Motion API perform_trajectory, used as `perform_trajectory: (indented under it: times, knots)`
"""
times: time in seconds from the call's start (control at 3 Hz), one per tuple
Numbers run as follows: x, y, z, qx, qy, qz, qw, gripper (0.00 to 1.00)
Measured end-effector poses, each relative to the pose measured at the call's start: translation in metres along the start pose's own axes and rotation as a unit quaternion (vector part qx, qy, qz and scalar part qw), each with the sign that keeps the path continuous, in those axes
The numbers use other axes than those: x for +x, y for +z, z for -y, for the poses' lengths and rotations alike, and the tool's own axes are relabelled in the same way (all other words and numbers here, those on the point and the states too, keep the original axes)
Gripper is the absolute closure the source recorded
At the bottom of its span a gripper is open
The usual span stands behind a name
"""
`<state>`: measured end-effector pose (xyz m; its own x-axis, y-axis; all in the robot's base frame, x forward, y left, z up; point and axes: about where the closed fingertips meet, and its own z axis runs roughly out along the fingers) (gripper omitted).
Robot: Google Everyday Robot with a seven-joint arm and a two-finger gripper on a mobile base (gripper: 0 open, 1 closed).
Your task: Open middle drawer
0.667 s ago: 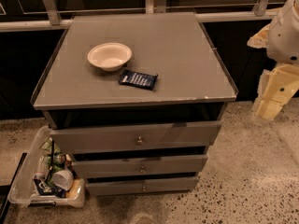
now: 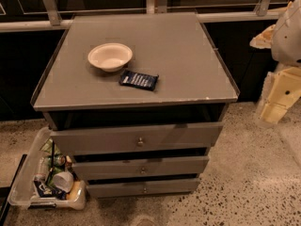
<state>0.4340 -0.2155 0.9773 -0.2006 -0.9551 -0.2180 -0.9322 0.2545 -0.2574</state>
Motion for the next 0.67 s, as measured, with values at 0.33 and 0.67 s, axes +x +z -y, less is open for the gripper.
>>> perform_trajectory:
  times: [0.33, 0.67]
  knots:
    - [0.007, 0.010, -0.016, 0.005, -0.019, 0.035, 0.9992, 0.00]
    - [0.015, 0.035, -0.044, 0.022, -0.046, 0.084, 0.9951, 0.00]
